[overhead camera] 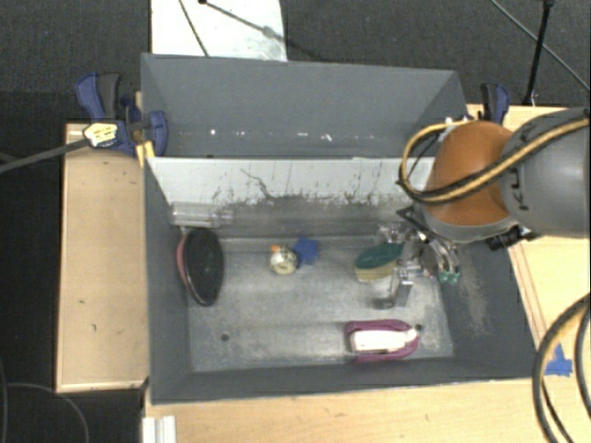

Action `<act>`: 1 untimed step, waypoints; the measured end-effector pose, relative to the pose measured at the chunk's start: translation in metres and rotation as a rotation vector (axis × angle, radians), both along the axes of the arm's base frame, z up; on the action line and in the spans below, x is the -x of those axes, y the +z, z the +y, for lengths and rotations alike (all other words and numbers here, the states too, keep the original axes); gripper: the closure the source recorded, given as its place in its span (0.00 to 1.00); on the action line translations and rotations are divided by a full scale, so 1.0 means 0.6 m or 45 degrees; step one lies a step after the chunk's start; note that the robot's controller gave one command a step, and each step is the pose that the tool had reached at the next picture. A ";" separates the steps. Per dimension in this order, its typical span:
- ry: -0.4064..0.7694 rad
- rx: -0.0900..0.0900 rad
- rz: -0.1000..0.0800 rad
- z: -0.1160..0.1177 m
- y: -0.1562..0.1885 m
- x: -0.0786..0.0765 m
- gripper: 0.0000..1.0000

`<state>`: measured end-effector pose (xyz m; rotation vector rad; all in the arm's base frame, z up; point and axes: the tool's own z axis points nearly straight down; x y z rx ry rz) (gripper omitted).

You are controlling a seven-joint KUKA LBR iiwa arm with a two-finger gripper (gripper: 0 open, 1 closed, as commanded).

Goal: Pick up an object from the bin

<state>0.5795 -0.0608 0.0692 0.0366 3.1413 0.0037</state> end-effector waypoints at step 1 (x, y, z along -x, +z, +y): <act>-0.213 0.001 -0.007 0.042 0.003 -0.018 0.00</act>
Offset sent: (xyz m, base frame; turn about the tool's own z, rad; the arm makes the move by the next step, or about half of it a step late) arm 0.0094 0.0242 0.0008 0.1681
